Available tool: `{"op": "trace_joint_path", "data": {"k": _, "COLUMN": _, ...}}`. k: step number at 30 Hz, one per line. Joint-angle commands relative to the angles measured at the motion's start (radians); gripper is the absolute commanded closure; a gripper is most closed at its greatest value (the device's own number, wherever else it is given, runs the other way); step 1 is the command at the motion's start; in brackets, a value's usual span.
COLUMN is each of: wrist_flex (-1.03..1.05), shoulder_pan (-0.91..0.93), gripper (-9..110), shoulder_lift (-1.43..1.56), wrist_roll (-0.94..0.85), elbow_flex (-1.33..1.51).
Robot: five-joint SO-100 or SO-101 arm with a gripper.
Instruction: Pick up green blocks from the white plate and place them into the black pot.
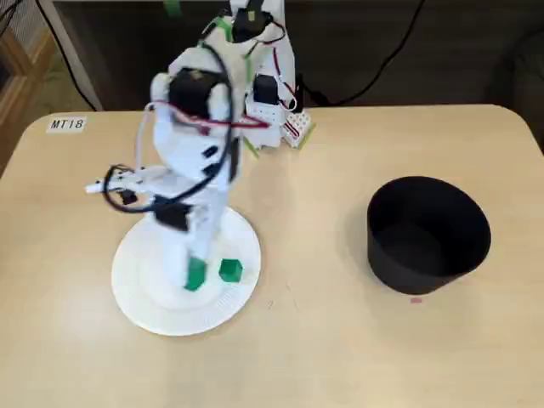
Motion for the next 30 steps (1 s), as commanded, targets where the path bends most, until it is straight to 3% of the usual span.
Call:
{"op": "trace_joint_path", "data": {"k": 1, "wrist_flex": 0.066, "shoulder_pan": -0.245, "gripper": 104, "shoulder_lift": 0.100, "wrist_roll": -0.020, "elbow_flex": -0.060}}
{"op": "trace_joint_path", "data": {"k": 4, "wrist_flex": -0.014, "shoulder_pan": -0.436, "gripper": 104, "shoulder_lift": 0.130, "wrist_roll": -0.003, "elbow_flex": -0.012}}
{"op": "trace_joint_path", "data": {"k": 7, "wrist_flex": -0.296, "shoulder_pan": -0.551, "gripper": 104, "shoulder_lift": 0.285, "wrist_roll": 0.041, "elbow_flex": 0.290}}
{"op": "trace_joint_path", "data": {"k": 9, "wrist_flex": -0.505, "shoulder_pan": -0.583, "gripper": 104, "shoulder_lift": 0.417, "wrist_roll": 0.078, "elbow_flex": 0.551}}
{"op": "trace_joint_path", "data": {"k": 13, "wrist_flex": -0.698, "shoulder_pan": -0.607, "gripper": 104, "shoulder_lift": 0.505, "wrist_roll": 0.081, "elbow_flex": 0.845}}
{"op": "trace_joint_path", "data": {"k": 25, "wrist_flex": -0.758, "shoulder_pan": -0.620, "gripper": 104, "shoulder_lift": 0.394, "wrist_roll": 0.057, "elbow_flex": 0.907}}
{"op": "trace_joint_path", "data": {"k": 26, "wrist_flex": -0.749, "shoulder_pan": -0.620, "gripper": 101, "shoulder_lift": 0.393, "wrist_roll": 0.057, "elbow_flex": 0.907}}
{"op": "trace_joint_path", "data": {"k": 30, "wrist_flex": -0.703, "shoulder_pan": -0.623, "gripper": 72, "shoulder_lift": 0.391, "wrist_roll": 0.020, "elbow_flex": 0.907}}
